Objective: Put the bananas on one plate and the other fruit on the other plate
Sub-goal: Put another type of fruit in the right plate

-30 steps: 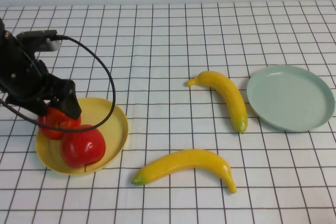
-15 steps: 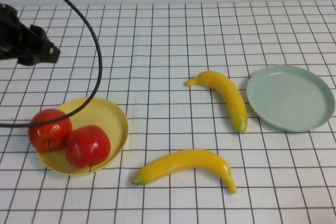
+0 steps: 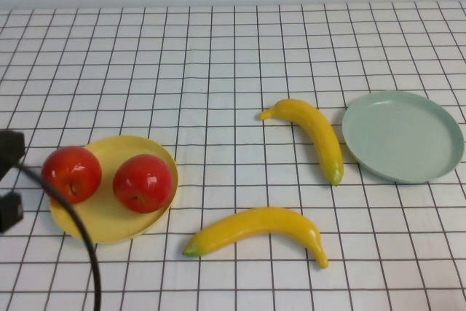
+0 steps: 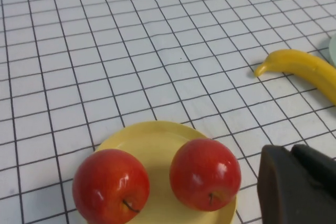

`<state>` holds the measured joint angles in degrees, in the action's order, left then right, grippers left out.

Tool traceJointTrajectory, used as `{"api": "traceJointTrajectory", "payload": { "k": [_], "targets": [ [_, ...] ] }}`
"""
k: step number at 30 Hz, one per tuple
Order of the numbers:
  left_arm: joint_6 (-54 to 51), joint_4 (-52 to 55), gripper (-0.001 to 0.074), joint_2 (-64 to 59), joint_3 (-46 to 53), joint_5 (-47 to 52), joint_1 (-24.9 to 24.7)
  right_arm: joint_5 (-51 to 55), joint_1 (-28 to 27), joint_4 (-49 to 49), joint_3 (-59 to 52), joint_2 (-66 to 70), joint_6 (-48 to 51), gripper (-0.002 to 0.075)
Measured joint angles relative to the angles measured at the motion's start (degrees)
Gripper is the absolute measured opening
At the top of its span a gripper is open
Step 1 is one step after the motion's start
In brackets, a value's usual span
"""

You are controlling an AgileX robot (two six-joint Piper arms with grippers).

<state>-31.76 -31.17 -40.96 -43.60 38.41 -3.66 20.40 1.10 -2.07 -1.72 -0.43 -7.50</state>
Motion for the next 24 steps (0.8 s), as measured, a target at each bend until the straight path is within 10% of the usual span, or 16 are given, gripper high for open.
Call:
{"api": "traceJointTrajectory", "payload": {
  "k": [17,24],
  "targets": [
    [-0.23,3.51,-0.0001,33.35,30.23,-21.07,0.0,0.0,0.0,-0.31,0.0,0.0,0.0,-0.0015],
    [22.76,27.3,-0.0002,40.66,38.09,-23.17,0.0,0.0,0.0,-0.51,0.0,0.0,0.0,-0.0015]
  ]
}}
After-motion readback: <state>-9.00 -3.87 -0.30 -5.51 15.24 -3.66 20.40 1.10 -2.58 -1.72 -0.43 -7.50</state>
